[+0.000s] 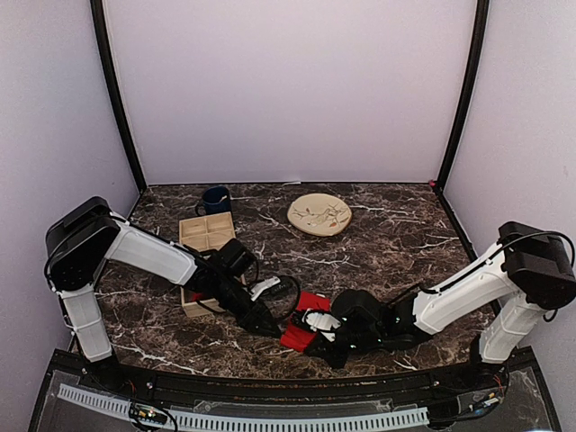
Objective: Roll the socks
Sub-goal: Roll the sock at the center of the board.
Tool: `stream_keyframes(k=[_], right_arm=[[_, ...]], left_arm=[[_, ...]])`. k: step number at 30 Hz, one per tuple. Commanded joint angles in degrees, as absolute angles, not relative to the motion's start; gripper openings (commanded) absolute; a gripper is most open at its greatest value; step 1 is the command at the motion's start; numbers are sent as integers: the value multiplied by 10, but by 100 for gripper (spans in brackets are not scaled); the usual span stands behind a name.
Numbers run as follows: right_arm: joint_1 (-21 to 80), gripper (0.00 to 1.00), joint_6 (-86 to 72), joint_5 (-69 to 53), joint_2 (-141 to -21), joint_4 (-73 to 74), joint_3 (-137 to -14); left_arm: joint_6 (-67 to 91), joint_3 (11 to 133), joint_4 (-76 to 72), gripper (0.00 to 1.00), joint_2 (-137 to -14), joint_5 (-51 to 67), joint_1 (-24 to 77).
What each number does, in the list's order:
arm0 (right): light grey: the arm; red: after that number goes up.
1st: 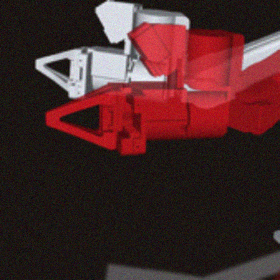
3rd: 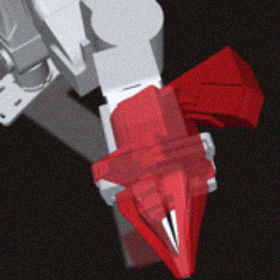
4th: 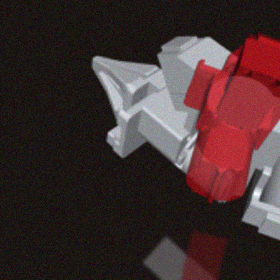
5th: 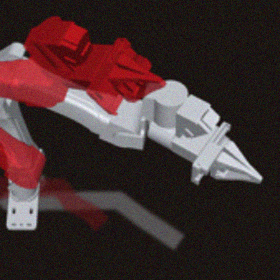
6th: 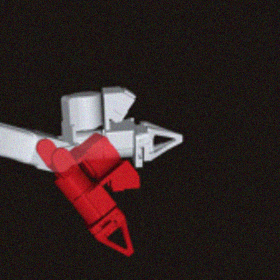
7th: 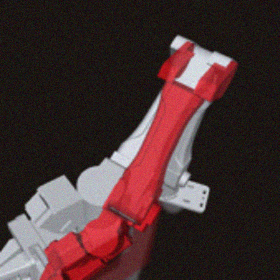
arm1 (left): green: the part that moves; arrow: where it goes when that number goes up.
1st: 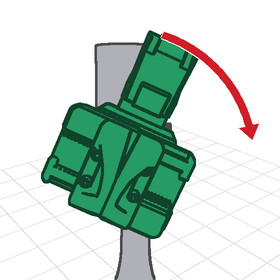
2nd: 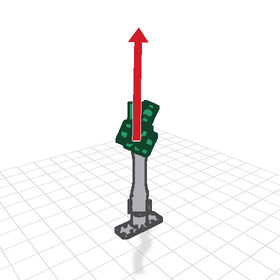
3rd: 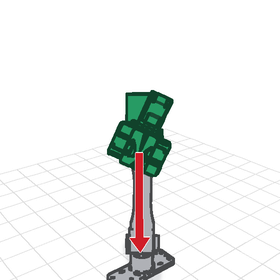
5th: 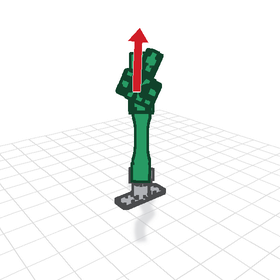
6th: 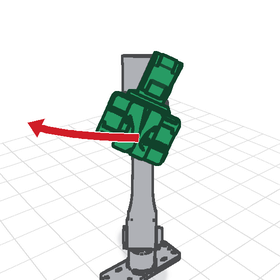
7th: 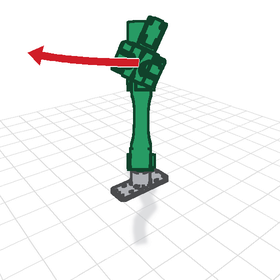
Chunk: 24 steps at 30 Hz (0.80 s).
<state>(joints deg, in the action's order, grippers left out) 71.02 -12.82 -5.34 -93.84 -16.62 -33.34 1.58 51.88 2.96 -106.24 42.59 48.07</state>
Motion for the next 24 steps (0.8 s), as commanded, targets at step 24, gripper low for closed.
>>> stream_keyframes(k=[24], right_arm=[[626, 0, -168, -263, -974, -112, -349]], left_arm=[[64, 333, -227, 40, -902, 293, 507]])
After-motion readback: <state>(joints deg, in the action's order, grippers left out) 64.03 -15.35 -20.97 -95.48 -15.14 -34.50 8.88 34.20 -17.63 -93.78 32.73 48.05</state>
